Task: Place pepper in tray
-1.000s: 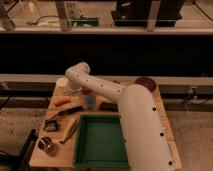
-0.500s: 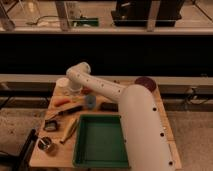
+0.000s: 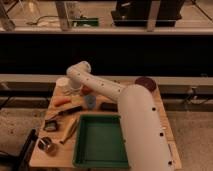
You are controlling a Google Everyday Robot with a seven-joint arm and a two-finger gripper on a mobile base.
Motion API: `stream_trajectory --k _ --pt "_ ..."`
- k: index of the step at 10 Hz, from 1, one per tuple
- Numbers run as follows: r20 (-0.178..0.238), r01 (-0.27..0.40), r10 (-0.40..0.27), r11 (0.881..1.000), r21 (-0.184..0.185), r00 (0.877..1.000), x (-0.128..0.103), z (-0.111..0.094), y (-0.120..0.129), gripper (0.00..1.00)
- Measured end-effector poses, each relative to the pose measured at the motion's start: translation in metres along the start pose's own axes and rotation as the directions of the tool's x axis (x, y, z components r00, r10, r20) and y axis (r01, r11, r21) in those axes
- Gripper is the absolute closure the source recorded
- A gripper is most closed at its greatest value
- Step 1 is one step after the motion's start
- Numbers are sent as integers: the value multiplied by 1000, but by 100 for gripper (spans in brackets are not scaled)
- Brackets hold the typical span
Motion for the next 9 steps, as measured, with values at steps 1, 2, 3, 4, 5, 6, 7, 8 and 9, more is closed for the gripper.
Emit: stream_trajectory --k 1,2,3,4,5,6,7,8,9 --pt "-2 -3 3 1000 -4 1000 -1 2 1 20" --pt "-2 -6 6 1000 -6 1000 -3 4 1 20" --pt "-2 -11 11 1000 -9 1000 -2 6 2 20" --pt "-2 -16 16 1000 -9 1000 -1 6 2 20" --pt "-2 -21 21 1000 -12 1000 1 7 3 20" --pt "0 -23 23 1000 -14 1000 0 8 3 20" --pt "1 -25 25 1000 -17 1000 0 9 4 20" --pt "5 -25 25 999 -24 1000 -1 12 5 20" --pt "11 -15 15 999 -34 1000 -5 16 6 20"
